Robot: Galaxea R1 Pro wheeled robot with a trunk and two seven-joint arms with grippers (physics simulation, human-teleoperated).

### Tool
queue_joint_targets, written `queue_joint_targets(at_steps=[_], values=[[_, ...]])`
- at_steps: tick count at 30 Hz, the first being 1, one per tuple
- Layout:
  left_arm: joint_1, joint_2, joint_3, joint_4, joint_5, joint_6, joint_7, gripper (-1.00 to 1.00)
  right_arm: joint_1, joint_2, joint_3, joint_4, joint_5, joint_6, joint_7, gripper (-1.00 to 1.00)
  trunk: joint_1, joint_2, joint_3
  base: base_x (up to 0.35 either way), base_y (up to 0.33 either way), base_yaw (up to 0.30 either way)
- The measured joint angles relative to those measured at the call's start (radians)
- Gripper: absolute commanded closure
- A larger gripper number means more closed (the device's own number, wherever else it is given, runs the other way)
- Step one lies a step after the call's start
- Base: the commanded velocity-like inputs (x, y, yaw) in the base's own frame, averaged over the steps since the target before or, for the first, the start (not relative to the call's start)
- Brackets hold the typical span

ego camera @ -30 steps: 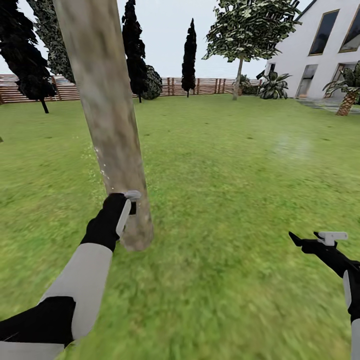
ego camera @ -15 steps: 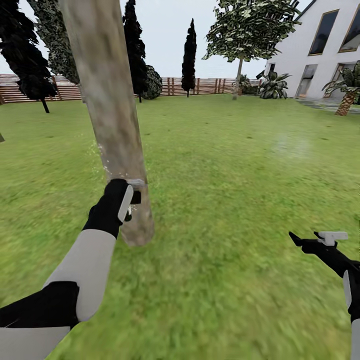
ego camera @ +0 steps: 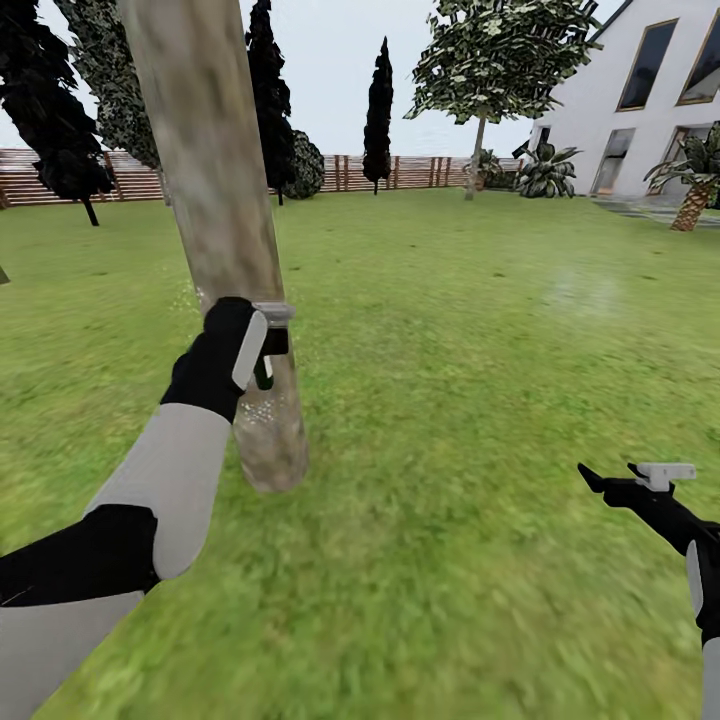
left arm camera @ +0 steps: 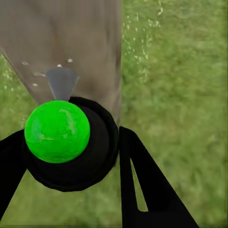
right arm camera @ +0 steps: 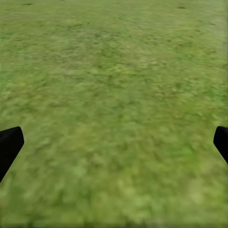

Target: In the garden, pick up the pesticide atomizer on the floor and spray pesticide onto both trees until each tree trunk is fully covered.

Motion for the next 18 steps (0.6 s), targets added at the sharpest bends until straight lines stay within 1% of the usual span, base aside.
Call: queue_joint_targets(at_steps=[1, 2, 3, 6, 7, 8, 10, 13, 15, 16, 17, 18], values=[[0.036, 0.000, -0.001, 0.012, 0.000, -0.003, 0.001, 1.00, 0.000, 0.000, 0.000, 0.000, 0.000, 0.000, 0.000, -1.00, 0.000, 0.000, 0.000, 0.000, 0.000, 0.000], [0.096, 0.000, -0.002, 0.022, 0.005, -0.010, 0.001, 1.00, 0.000, 0.000, 0.000, 0.000, 0.000, 0.000, 0.000, -1.00, 0.000, 0.000, 0.000, 0.000, 0.000, 0.000], [0.128, 0.001, -0.001, 0.025, 0.007, -0.014, 0.000, 1.00, 0.000, 0.000, 0.000, 0.000, 0.000, 0.000, 0.000, -1.00, 0.000, 0.000, 0.000, 0.000, 0.000, 0.000], [0.202, 0.002, -0.001, 0.027, 0.006, -0.018, -0.003, 1.00, 0.000, 0.000, 0.001, 0.001, 0.000, 0.000, 0.000, -1.00, 0.000, 0.000, 0.000, 0.000, 0.000, 0.000], [0.225, 0.002, -0.001, 0.028, 0.006, -0.034, -0.004, 1.00, 0.000, 0.000, 0.001, 0.001, 0.000, 0.000, 0.000, -1.00, 0.000, 0.000, 0.000, 0.000, 0.000, 0.000], [0.242, 0.003, -0.001, 0.029, 0.003, -0.064, -0.003, 1.00, 0.000, 0.000, 0.001, 0.001, 0.000, 0.000, 0.000, -1.00, 0.000, 0.000, 0.000, 0.000, 0.000, 0.000], [0.251, 0.004, -0.002, 0.033, 0.002, -0.084, 0.001, 1.00, 0.000, 0.000, 0.001, 0.001, 0.000, 0.000, 0.000, -1.00, 0.000, 0.000, 0.000, 0.000, 0.000, 0.000], [0.241, 0.005, -0.005, 0.021, -0.009, -0.078, 0.001, 1.00, 0.000, 0.000, 0.001, 0.001, 0.000, 0.000, 0.000, -1.00, 0.000, 0.000, 0.000, 0.000, 0.000, 0.000], [0.197, 0.005, -0.004, 0.018, -0.011, -0.047, 0.001, 1.00, 0.000, 0.000, 0.001, 0.001, 0.000, 0.000, 0.000, -1.00, 0.000, 0.000, 0.000, 0.000, 0.000, 0.000], [0.154, 0.006, -0.003, 0.018, -0.010, -0.026, 0.001, 1.00, 0.000, 0.000, 0.001, 0.001, 0.000, 0.000, 0.000, -1.00, 0.000, 0.000, 0.000, 0.000, 0.000, 0.000], [0.123, 0.006, -0.003, 0.017, -0.017, -0.018, 0.002, 1.00, 0.000, 0.000, 0.001, 0.001, 0.000, 0.000, 0.000, -1.00, 0.000, 0.000, 0.000, 0.000, 0.000, 0.000], [0.116, 0.007, -0.003, 0.018, -0.011, -0.016, 0.003, 1.00, 0.000, 0.000, 0.001, 0.001, 0.000, 0.000, 0.000, -1.00, 0.000, 0.000, 0.000, 0.000, 0.000, 0.000]])
